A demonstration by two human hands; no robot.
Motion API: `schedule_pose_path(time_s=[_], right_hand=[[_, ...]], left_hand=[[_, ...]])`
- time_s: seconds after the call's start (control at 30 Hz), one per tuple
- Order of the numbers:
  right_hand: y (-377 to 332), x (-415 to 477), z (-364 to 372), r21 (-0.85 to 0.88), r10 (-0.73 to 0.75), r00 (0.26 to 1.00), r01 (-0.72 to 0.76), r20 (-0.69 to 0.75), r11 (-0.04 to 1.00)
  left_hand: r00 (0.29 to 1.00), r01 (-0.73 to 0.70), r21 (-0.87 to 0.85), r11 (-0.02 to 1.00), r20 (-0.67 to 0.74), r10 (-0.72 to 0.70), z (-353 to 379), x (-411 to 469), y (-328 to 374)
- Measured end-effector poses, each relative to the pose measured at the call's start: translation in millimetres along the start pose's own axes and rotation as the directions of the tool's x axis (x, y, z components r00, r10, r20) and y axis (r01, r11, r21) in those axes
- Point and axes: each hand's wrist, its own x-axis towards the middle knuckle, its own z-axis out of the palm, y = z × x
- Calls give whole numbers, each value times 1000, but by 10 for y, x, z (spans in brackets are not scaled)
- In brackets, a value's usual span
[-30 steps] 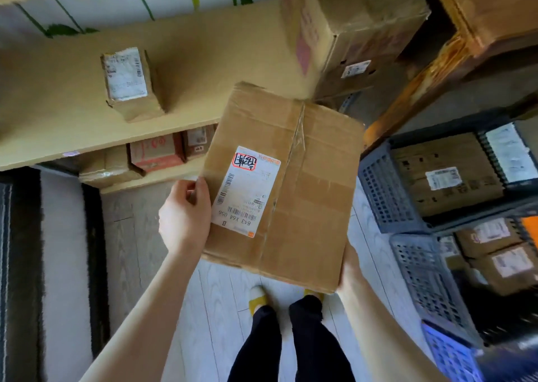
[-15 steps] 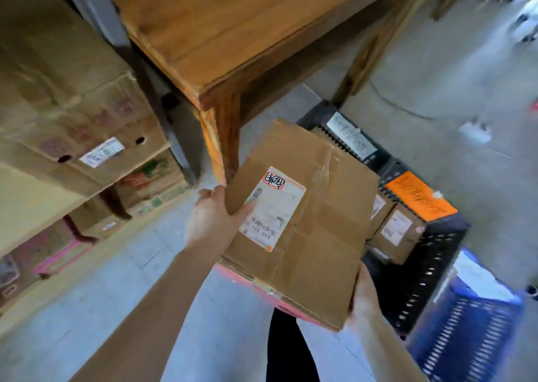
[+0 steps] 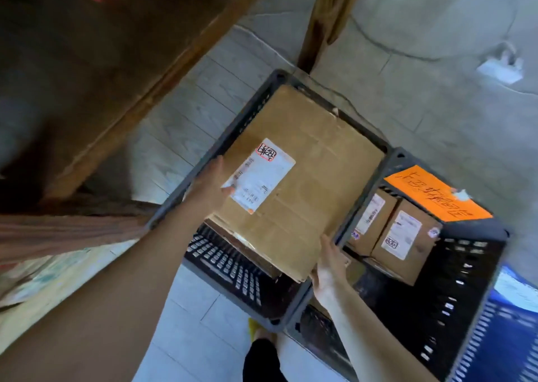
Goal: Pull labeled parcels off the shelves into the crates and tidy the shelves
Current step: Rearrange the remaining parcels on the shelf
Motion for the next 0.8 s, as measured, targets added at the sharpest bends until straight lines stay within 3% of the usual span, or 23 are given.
schedule_pose_path(time_s=[0.1, 0.2, 0.3, 0.37, 0.43, 0.53, 0.6, 0.8], right_hand=[[6, 66, -12, -59, 16, 999, -14, 31, 998], [-36, -45, -37, -115, 26, 999, -30, -39, 993], [-101, -322, 20, -171, -43, 987, 16, -152, 985], [-101, -602, 117, -229, -132, 976, 91, -174, 969], [-19, -926, 241, -311, -199, 975, 160, -97, 937], [215, -1529, 482, -368, -163, 970, 220, 179, 904], [432, -1960, 667, -385, -182, 925, 310, 335, 869], [1370, -3121, 1282, -401, -286, 815, 515, 504, 758]], left_hand=[[997, 49, 6, 999, -66, -48, 67, 46, -84], [995, 82, 60, 995, -68, -78, 69, -160, -69], [970, 191, -65, 979, -138, -199, 59, -609, -35], [968, 208, -144, 968, -114, -225, 23, -981, -64], [965, 231, -205, 951, -77, -251, -80, -1371, -175], [948, 271, -280, 921, -86, -306, -322, -1997, -514], [940, 257, -317, 913, -137, -312, -507, -2433, -811], [869, 223, -432, 874, -318, -379, -1002, -3700, -1825]])
